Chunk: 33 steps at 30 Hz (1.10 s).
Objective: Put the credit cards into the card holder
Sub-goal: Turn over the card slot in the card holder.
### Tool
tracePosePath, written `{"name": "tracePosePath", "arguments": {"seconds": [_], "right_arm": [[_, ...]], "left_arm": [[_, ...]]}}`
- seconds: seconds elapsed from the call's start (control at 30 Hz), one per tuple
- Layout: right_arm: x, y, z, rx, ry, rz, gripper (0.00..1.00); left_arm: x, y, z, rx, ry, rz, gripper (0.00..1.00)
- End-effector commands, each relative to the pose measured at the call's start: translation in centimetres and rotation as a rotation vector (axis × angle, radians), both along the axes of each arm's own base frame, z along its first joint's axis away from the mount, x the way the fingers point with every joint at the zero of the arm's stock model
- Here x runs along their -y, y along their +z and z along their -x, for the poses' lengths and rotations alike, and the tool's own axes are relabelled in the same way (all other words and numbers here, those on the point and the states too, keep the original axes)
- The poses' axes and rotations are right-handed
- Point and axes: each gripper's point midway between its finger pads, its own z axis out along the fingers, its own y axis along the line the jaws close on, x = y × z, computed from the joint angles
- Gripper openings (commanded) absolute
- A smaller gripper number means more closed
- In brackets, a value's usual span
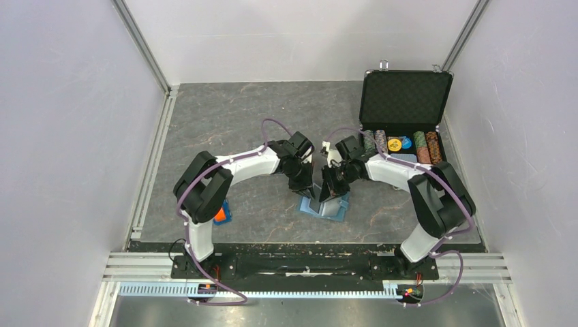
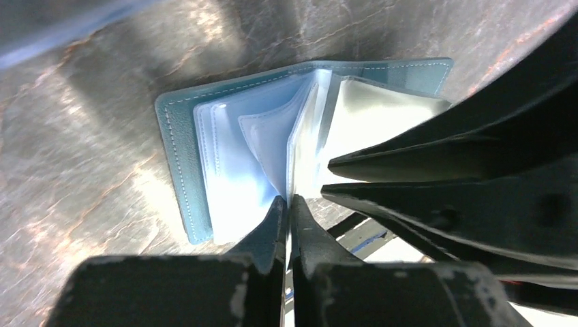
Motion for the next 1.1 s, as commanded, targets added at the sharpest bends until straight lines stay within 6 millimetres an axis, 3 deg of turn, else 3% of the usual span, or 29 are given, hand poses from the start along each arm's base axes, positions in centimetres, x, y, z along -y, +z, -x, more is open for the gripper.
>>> {"name": "tracePosePath", "arguments": {"seconds": [0.0,0.1,0.23,0.37,0.47,0.83,1.07], "right_arm": [[-1.2,4.5,-3.4,0.125,-0.046,-0.116,0.20],[-0.5,5.3,-4.4,0.148,-0.081,-0.132,0.20],[0.5,5.4,-5.0,0.149,-0.112,-0.134,0.21],[1.4,5.0,-5.1,0.146,-0.125,-0.118,0.21],[1.9,4.8,-5.2,0.150,-0.125,-0.102,0.21],[3.3,4.1,-5.3,0.159,-0.123,-0.049,0.20],[3.8,2.1,-3.2,0.084,-0.069,-0.027,0.19]], "left_arm": [[-2.7,1.1,-0.5,0.063,0.028,-0.106,0.02],[-3.9,1.4,-0.7,0.085,0.045,-0.161,0.02],[-4.0,2.3,-1.2,0.106,0.064,-0.170,0.04],[-2.1,3.2,-1.3,0.084,0.041,-0.098,0.27],[-0.3,3.7,-1.2,0.059,0.024,-0.033,0.34],[3.3,3.2,0.3,-0.010,-0.030,0.081,0.40],[4.7,3.2,0.7,-0.036,-0.052,0.140,0.41]]}}
